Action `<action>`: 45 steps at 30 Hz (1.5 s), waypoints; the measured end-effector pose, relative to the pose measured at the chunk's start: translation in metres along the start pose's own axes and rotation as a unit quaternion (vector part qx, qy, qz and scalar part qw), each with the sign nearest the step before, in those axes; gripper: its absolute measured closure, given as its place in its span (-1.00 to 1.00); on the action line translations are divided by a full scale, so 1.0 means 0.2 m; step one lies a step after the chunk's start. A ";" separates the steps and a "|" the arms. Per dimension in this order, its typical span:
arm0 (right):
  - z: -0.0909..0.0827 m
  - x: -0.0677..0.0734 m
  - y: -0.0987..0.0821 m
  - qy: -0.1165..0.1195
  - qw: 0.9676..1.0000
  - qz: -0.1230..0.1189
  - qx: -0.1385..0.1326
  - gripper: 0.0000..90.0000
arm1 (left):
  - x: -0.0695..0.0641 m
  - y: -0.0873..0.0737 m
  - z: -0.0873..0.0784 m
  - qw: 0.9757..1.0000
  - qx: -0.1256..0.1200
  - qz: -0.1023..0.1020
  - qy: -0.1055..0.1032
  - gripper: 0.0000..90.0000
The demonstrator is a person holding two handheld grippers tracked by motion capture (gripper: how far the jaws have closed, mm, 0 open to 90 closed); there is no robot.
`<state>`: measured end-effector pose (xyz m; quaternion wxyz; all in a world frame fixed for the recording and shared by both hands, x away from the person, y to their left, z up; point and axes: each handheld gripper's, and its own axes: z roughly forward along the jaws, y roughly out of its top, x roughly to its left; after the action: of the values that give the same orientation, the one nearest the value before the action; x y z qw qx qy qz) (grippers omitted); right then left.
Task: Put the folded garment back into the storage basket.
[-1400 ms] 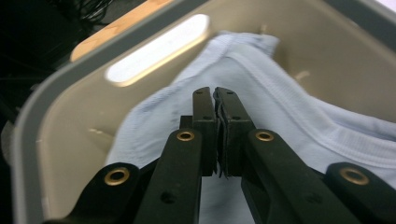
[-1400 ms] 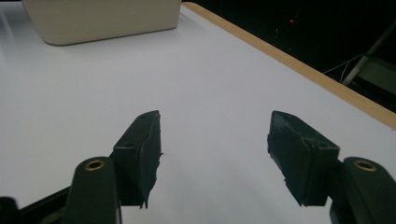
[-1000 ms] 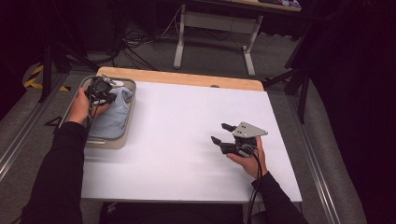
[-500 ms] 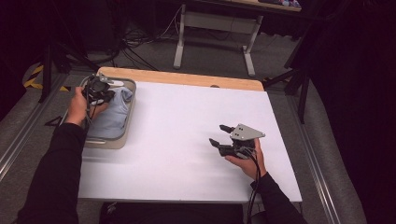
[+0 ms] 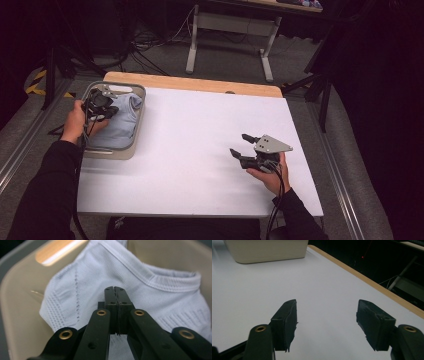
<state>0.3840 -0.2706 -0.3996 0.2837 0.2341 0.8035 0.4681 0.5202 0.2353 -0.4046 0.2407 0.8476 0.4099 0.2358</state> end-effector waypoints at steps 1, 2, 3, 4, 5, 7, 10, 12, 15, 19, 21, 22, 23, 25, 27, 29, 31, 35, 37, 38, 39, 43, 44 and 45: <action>-0.01 0.00 0.00 -0.002 1.000 0.000 0.000 -0.28 | 0.00 0.00 0.01 1.000 0.004 0.001 -0.001 1.00; -0.02 0.00 -0.01 -0.003 1.000 0.000 0.000 -0.28 | 0.00 0.01 0.02 1.000 0.008 0.002 -0.002 1.00; -0.02 0.00 -0.01 -0.005 1.000 0.000 0.000 -0.29 | 0.00 0.01 0.03 1.000 0.014 0.005 -0.006 1.00; -0.03 0.00 -0.02 -0.006 1.000 0.000 0.000 -0.29 | 0.00 0.01 0.05 1.000 0.024 0.009 -0.006 1.00; -0.04 0.00 -0.02 -0.007 1.000 0.001 0.000 -0.29 | 0.00 0.01 0.06 1.000 0.028 0.012 -0.005 1.00; -0.04 0.01 -0.02 -0.009 1.000 -0.001 0.001 -0.29 | 0.00 0.02 0.07 0.999 0.034 0.011 -0.007 1.00; -0.05 0.02 -0.03 -0.010 1.000 -0.006 0.005 -0.30 | 0.00 0.02 0.10 0.999 0.045 0.009 -0.013 0.99; -0.05 0.03 -0.03 -0.011 1.000 -0.010 0.006 -0.30 | 0.00 0.02 0.11 0.998 0.053 0.011 -0.016 0.99; -0.05 0.03 -0.04 -0.013 1.000 -0.016 0.011 -0.31 | 0.00 0.02 0.12 0.998 0.053 0.010 -0.019 1.00; -0.05 0.04 -0.04 -0.013 1.000 -0.017 0.012 -0.31 | 0.00 0.02 0.13 0.998 0.060 0.015 -0.015 1.00; -0.05 0.04 -0.03 -0.013 1.000 -0.018 0.012 -0.32 | -0.01 0.02 0.13 0.998 0.063 0.018 -0.012 1.00; -0.05 0.04 -0.03 -0.012 1.000 -0.018 0.013 -0.32 | -0.01 0.02 0.14 0.998 0.064 0.016 -0.014 1.00; -0.04 0.04 -0.03 -0.012 1.000 -0.020 0.014 -0.32 | -0.01 0.02 0.14 0.998 0.064 0.016 -0.014 1.00; -0.04 0.05 -0.03 -0.012 1.000 -0.020 0.014 -0.32 | -0.01 0.02 0.14 0.998 0.068 0.013 -0.013 1.00; -0.04 0.05 -0.04 -0.011 1.000 -0.020 0.015 -0.32 | -0.01 0.02 0.14 0.997 0.070 0.019 -0.011 1.00; -0.04 0.05 -0.04 -0.011 1.000 -0.021 0.016 -0.33 | -0.01 0.02 0.15 0.997 0.072 0.014 -0.014 1.00; -0.04 0.05 -0.04 -0.011 1.000 -0.020 0.016 -0.33 | 0.00 0.02 0.15 0.997 0.072 0.009 -0.021 1.00; -0.04 0.05 -0.04 -0.010 1.000 -0.021 0.016 -0.33 | 0.00 0.02 0.15 0.997 0.072 0.007 -0.023 1.00; -0.04 0.05 -0.04 -0.010 1.000 -0.021 0.017 -0.33 | 0.00 0.03 0.15 0.997 0.071 0.006 -0.023 1.00; -0.04 0.04 -0.04 -0.009 1.000 -0.021 0.017 -0.33 | 0.01 0.03 0.14 0.998 0.062 0.002 -0.026 1.00; -0.04 0.04 -0.04 -0.009 1.000 -0.021 0.017 -0.33 | 0.01 0.03 0.14 0.998 0.062 0.002 -0.026 0.99; -0.04 0.04 -0.04 -0.010 1.000 -0.021 0.017 -0.33 | 0.03 0.05 0.09 1.000 0.018 -0.006 -0.021 0.99; -0.04 0.04 -0.04 -0.010 1.000 -0.021 0.017 -0.32 | 0.04 0.06 0.08 1.000 0.008 -0.010 -0.020 0.99; -0.04 0.04 -0.04 -0.011 1.000 -0.020 0.017 -0.33 | 0.05 0.08 0.06 1.000 -0.006 -0.013 -0.010 0.99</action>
<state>0.3719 -0.2738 -0.4056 0.2975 0.2279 0.8129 0.4457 0.5419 0.2312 -0.4030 0.2525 0.8433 0.4167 0.2269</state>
